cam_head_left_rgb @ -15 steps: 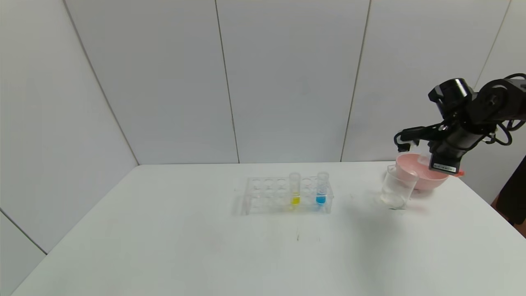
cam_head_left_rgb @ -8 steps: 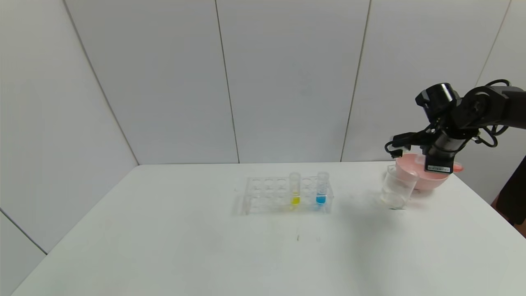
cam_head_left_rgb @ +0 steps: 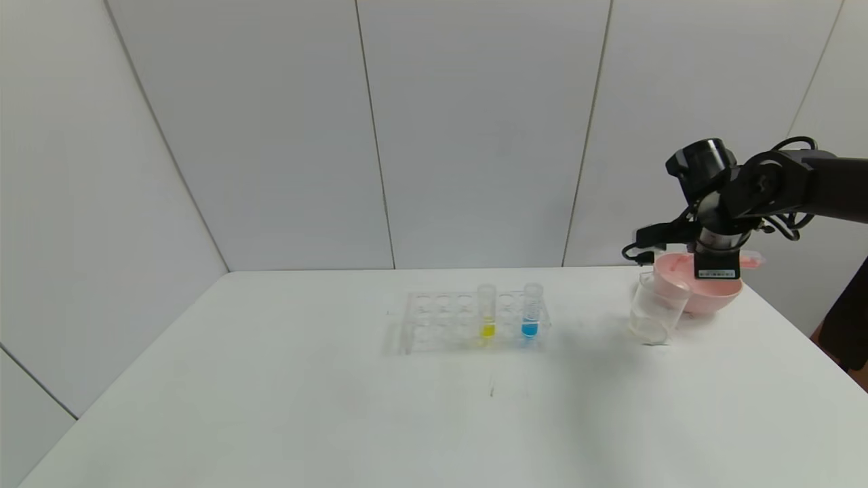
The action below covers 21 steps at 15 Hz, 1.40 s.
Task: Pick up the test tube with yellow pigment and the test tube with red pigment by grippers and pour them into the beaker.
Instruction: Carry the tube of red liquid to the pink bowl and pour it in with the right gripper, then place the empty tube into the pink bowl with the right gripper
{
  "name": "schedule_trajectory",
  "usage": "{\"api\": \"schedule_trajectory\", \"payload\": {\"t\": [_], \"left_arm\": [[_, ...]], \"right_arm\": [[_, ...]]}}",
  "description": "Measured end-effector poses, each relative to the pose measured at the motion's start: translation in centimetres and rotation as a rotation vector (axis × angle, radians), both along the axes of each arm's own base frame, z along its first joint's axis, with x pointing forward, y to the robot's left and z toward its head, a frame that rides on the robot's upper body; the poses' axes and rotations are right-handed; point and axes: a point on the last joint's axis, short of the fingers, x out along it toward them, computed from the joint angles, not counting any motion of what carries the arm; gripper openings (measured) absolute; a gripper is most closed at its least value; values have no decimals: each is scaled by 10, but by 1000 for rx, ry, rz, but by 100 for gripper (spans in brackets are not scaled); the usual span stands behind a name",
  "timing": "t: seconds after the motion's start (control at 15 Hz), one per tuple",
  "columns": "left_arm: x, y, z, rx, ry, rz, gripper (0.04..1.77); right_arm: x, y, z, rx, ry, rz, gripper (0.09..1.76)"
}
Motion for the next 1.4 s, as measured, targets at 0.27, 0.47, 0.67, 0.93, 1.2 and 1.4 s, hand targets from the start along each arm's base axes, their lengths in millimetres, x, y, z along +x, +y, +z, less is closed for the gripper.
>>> {"api": "schedule_trajectory", "payload": {"t": [0.27,0.47,0.67,0.93,1.2,1.4], "left_arm": [[0,0,0,0,0,0,172],[0,0,0,0,0,0,172],[0,0,0,0,0,0,172],[0,0,0,0,0,0,172],[0,0,0,0,0,0,172],[0,0,0,0,0,0,172]], "right_arm": [[2,5,-4,-43,18,18,50],[3,5,-5,-87,40,29,50],[2,8,-3,-137,60,53,50],[-1,14,4,-256,104,86,50],[-8,22,11,-282,112,115,50],[-9,26,13,-283,107,124,50]]}}
